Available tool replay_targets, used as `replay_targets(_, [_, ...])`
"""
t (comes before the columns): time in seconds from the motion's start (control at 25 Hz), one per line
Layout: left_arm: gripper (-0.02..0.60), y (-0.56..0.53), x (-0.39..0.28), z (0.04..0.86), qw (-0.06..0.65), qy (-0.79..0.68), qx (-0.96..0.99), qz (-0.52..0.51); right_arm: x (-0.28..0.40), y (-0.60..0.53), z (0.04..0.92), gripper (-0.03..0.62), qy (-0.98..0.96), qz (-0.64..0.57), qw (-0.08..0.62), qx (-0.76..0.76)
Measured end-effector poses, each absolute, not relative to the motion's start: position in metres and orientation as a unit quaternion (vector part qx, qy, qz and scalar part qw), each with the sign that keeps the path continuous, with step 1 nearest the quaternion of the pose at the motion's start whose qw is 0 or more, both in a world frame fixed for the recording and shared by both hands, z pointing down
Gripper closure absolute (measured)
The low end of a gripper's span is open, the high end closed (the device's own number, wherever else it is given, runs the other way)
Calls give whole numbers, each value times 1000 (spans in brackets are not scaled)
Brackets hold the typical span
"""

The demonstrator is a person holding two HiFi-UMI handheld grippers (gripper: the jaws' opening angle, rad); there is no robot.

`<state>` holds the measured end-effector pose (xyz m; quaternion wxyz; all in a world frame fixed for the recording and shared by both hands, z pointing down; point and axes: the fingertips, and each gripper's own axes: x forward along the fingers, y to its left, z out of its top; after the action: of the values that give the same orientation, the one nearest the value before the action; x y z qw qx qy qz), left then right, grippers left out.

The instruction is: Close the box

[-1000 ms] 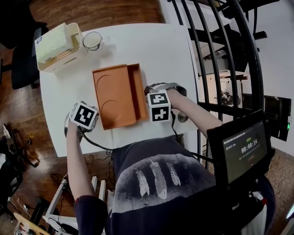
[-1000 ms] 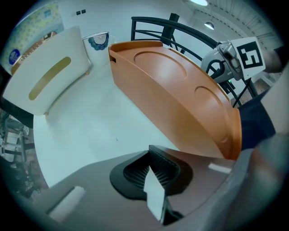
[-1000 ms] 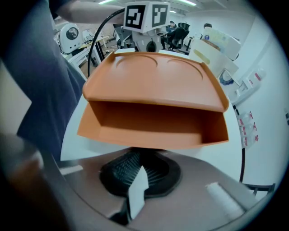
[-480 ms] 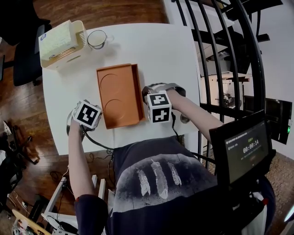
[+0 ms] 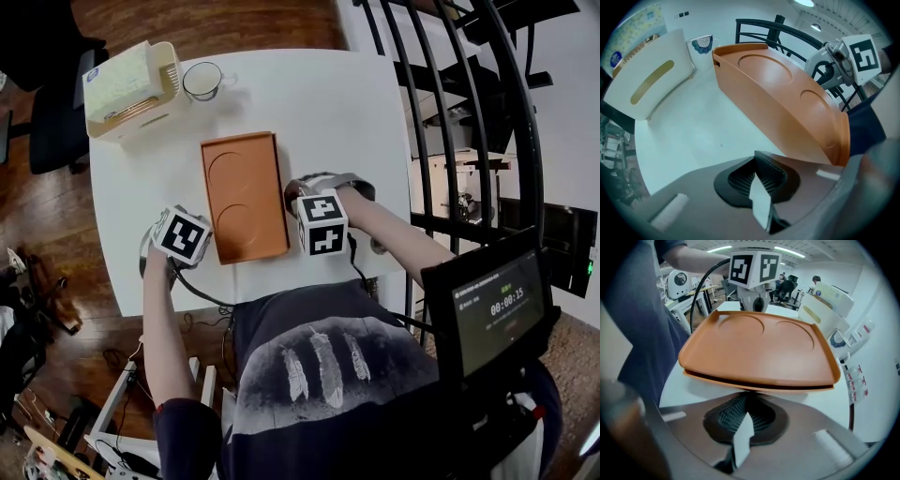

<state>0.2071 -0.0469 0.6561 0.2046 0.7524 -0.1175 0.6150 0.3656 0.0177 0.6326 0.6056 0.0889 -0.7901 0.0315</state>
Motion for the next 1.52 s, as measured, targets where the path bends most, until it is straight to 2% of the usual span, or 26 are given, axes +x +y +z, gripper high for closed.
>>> replay_targets(0.28, [566,-55,205,651,190,-133,759,609,359,14,632,589,-792,21,602,95])
replay_targets(0.64, [566,-40,209,662,211,-107,758,607,343,19,631,589,-811,57,573,100])
replay_targets(1.16, [566,-53,208,661,198,-120,764,602,436,-11,590,589,-767,122,573,260])
replay_targets(1.32, [566,-60,202,655,163,-128,763,612,439,-2,578,589,-762,124,569,283])
replay_targets(1.52, [566,-63,207,651,141,-115,772,609,422,3,552,589,-783,136,518,316])
